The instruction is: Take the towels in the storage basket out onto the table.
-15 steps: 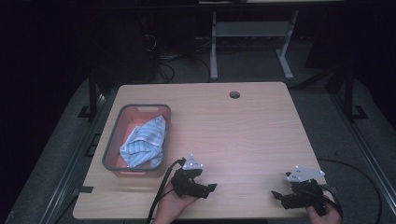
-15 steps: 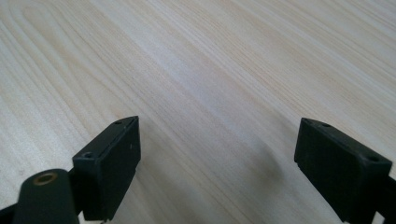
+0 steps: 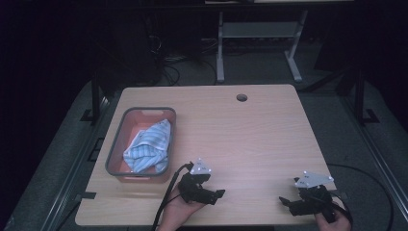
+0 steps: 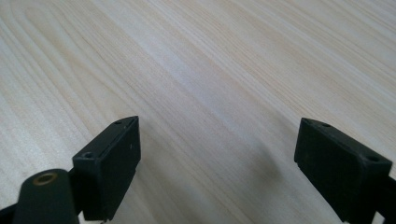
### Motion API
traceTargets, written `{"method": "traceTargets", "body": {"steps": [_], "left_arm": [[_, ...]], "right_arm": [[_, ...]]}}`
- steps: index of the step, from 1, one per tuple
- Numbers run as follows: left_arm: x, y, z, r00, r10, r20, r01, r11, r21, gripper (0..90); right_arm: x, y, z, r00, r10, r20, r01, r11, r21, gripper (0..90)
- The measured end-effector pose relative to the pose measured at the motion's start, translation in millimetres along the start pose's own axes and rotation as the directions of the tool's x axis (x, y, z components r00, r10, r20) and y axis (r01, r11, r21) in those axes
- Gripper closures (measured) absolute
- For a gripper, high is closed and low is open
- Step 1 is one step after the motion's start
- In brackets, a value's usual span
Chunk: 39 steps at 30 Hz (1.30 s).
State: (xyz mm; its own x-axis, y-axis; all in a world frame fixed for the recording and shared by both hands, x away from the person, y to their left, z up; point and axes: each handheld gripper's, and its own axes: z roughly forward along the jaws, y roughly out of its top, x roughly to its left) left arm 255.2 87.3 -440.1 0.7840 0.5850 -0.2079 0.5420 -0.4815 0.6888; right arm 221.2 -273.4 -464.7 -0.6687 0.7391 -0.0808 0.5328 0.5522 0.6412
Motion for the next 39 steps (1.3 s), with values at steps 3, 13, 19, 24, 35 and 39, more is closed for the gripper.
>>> {"method": "traceTargets", "body": {"steps": [3,13,19,24,35,39], "left_arm": [[-1.3,1.9,-0.4,1.0000,-0.002,0.001,0.002,1.0000,-0.006,23.7],[-1.5,16.7,-2.7,0.9993,0.027,0.025,-0.028,0.9994,0.019,23.4],[1.3,31.5,-8.8,0.9995,0.024,0.020,-0.024,0.9996,0.014,22.5],[8.3,53.4,-18.6,0.9997,0.013,0.020,-0.013,0.9999,0.004,21.5],[19.5,81.7,-28.8,0.9989,0.037,-0.028,-0.035,0.9977,0.058,20.4],[26.5,89.2,-32.6,0.9982,0.037,-0.048,-0.033,0.9966,0.075,20.4]], "right_arm": [[-0.3,0.0,-0.2,1.0000,0.002,-0.001,-0.002,1.0000,-0.005,13.9],[-2.5,-2.8,-2.8,0.9989,0.046,-0.001,-0.046,0.9988,-0.016,13.9],[-3.4,-2.9,-2.0,0.9986,0.053,0.005,-0.053,0.9985,-0.011,13.9],[-2.2,-2.1,-2.9,0.9989,0.046,0.010,-0.046,0.9989,-0.010,13.9],[-2.9,-2.6,-4.5,0.9988,0.048,0.014,-0.048,0.9988,-0.014,13.9],[-3.1,-3.0,-5.0,0.9992,0.039,0.012,-0.039,0.9991,-0.015,13.9]]}}
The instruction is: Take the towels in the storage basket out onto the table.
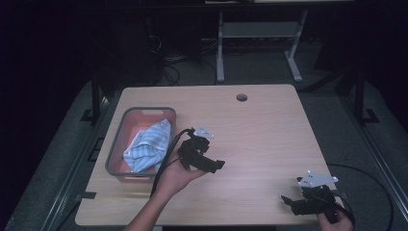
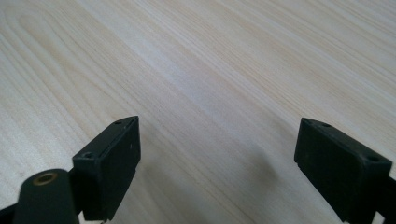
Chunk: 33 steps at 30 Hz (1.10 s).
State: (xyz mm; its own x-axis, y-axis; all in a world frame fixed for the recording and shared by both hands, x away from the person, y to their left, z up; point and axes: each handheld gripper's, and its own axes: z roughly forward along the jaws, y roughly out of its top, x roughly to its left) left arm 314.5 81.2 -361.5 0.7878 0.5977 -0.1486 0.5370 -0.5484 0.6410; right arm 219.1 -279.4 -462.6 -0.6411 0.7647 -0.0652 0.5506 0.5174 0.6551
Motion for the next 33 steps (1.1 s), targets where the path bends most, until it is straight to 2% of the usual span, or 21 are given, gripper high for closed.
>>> {"method": "traceTargets", "body": {"steps": [5,6,7,11,16,18,23,25,29,33], "left_arm": [[8.8,6.4,-4.3,0.9999,0.004,-0.012,-0.004,0.9998,0.019,20.5],[10.8,7.5,-5.7,0.9999,0.001,-0.011,0.000,0.9999,0.017,20.5],[15.6,8.6,-8.0,0.9997,-0.023,-0.010,0.023,0.9997,0.000,19.7],[23.9,9.1,-14.5,0.9989,-0.031,-0.034,0.032,0.9993,0.017,18.3],[32.9,9.3,-26.8,0.9974,-0.048,-0.054,0.048,0.9988,0.007,17.8],[40.1,8.6,-35.1,0.9950,-0.052,-0.086,0.054,0.9984,0.017,17.8],[50.7,4.9,-46.6,0.9930,-0.073,-0.093,0.074,0.9972,0.005,17.8],[55.0,2.8,-50.2,0.9902,-0.086,-0.110,0.087,0.9962,0.008,17.7],[67.5,-3.4,-58.0,0.9862,-0.116,-0.118,0.118,0.9930,0.008,17.9],[74.7,-8.2,-65.2,0.9818,-0.130,-0.139,0.133,0.9911,0.009,18.3]], "right_arm": [[-2.0,-0.5,-0.2,1.0000,0.008,0.001,-0.008,1.0000,-0.003,13.9],[-2.1,-0.7,-0.4,0.9999,0.012,-0.001,-0.012,0.9999,-0.003,13.9],[-1.7,-1.3,-0.8,0.9999,0.014,0.000,-0.014,0.9999,-0.002,13.9],[-0.1,-1.6,0.0,0.9998,0.020,-0.004,-0.020,0.9998,-0.003,13.9],[0.9,-0.7,1.1,0.9998,0.019,-0.005,-0.019,0.9998,-0.005,13.9],[0.8,-0.3,1.0,1.0000,0.005,-0.005,-0.005,1.0000,-0.006,13.9],[0.3,-0.4,1.4,1.0000,0.003,-0.006,-0.004,0.9999,-0.010,13.9],[0.5,-0.4,1.2,1.0000,0.004,-0.005,-0.004,1.0000,-0.007,13.9],[2.8,-0.3,0.5,0.9999,0.009,-0.005,-0.009,1.0000,-0.004,13.9],[5.8,0.4,1.6,0.9999,0.013,-0.010,-0.013,0.9999,0.001,13.9]]}}
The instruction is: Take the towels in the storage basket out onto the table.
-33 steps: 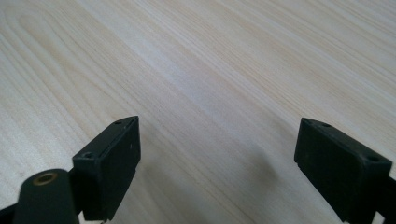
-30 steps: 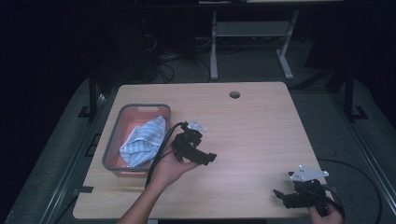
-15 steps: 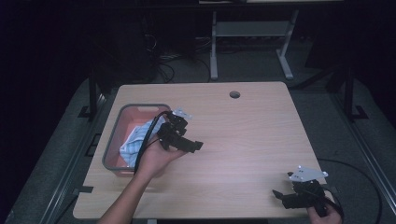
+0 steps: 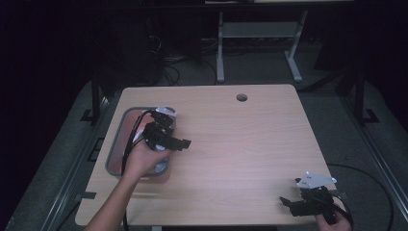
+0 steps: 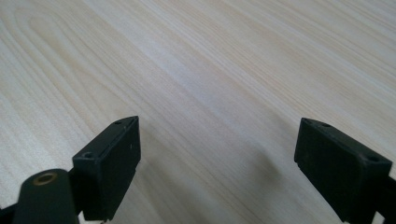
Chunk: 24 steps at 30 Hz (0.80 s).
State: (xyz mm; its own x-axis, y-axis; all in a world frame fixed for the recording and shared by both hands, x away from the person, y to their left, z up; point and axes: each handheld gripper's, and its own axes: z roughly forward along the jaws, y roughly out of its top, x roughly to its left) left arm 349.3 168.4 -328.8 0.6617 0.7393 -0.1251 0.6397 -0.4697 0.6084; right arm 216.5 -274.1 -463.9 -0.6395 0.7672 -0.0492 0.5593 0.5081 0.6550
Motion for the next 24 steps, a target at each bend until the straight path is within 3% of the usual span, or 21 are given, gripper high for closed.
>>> {"method": "traceTargets", "body": {"steps": [8,15,24], "left_arm": [[21.4,-9.9,-10.8,0.9986,-0.042,-0.031,0.042,0.9991,-0.012,19.7],[43.3,-21.3,-15.3,0.9928,-0.099,-0.067,0.100,0.9950,0.000,19.6],[61.8,-31.1,-18.1,0.9853,-0.143,-0.092,0.144,0.9895,0.002,20.0]], "right_arm": [[-0.1,0.6,-0.6,0.9999,-0.011,0.001,0.011,0.9999,-0.001,13.9],[-0.2,0.8,-0.2,0.9998,-0.018,0.002,0.018,0.9998,-0.001,13.9],[1.8,1.2,-0.7,0.9994,-0.033,0.012,0.033,0.9994,0.008,13.9]]}}
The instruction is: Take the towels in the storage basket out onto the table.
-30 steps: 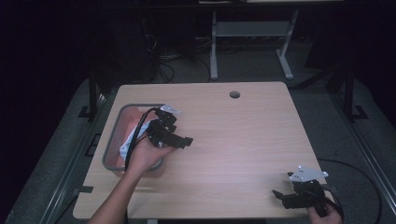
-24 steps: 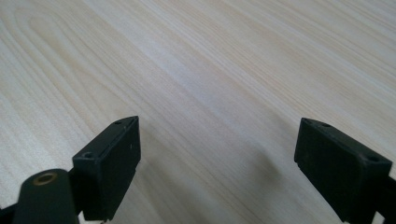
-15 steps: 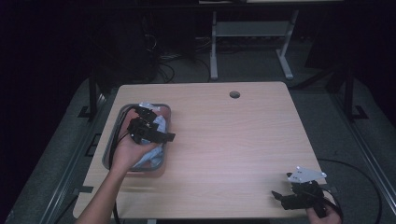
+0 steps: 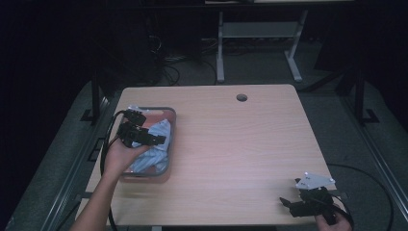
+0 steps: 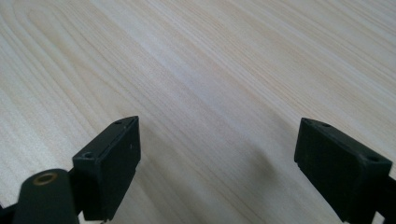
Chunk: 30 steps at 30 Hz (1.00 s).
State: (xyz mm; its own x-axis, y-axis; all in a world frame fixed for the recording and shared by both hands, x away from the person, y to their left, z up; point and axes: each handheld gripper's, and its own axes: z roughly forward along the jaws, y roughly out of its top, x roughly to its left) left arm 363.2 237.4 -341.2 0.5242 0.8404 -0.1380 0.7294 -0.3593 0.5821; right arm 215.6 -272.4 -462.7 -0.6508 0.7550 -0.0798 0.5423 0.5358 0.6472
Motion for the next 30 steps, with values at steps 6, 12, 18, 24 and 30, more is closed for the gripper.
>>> {"method": "traceTargets", "body": {"steps": [6,12,18,24,30], "left_arm": [[14.3,-7.0,8.3,0.9980,-0.034,-0.053,0.036,0.9983,0.046,20.7],[22.3,-13.1,19.6,0.9917,-0.088,-0.094,0.095,0.9928,0.073,22.7],[26.1,-13.5,37.0,0.9854,-0.111,-0.129,0.129,0.9822,0.137,23.2],[28.3,-17.1,54.9,0.9817,-0.091,-0.167,0.129,0.9635,0.235,25.0],[31.9,-19.9,65.8,0.9810,-0.100,-0.166,0.146,0.9448,0.293,27.6]], "right_arm": [[0.3,0.5,-0.1,1.0000,-0.009,-0.003,0.009,1.0000,0.004,13.9],[2.2,0.9,0.4,1.0000,-0.003,-0.009,0.003,1.0000,0.004,13.9],[2.5,1.3,0.5,0.9999,-0.006,-0.012,0.006,1.0000,0.000,13.9],[2.7,0.9,-0.5,0.9999,-0.003,-0.011,0.003,1.0000,-0.001,13.9],[1.8,1.3,-0.2,0.9999,-0.015,-0.008,0.015,0.9999,-0.009,13.9]]}}
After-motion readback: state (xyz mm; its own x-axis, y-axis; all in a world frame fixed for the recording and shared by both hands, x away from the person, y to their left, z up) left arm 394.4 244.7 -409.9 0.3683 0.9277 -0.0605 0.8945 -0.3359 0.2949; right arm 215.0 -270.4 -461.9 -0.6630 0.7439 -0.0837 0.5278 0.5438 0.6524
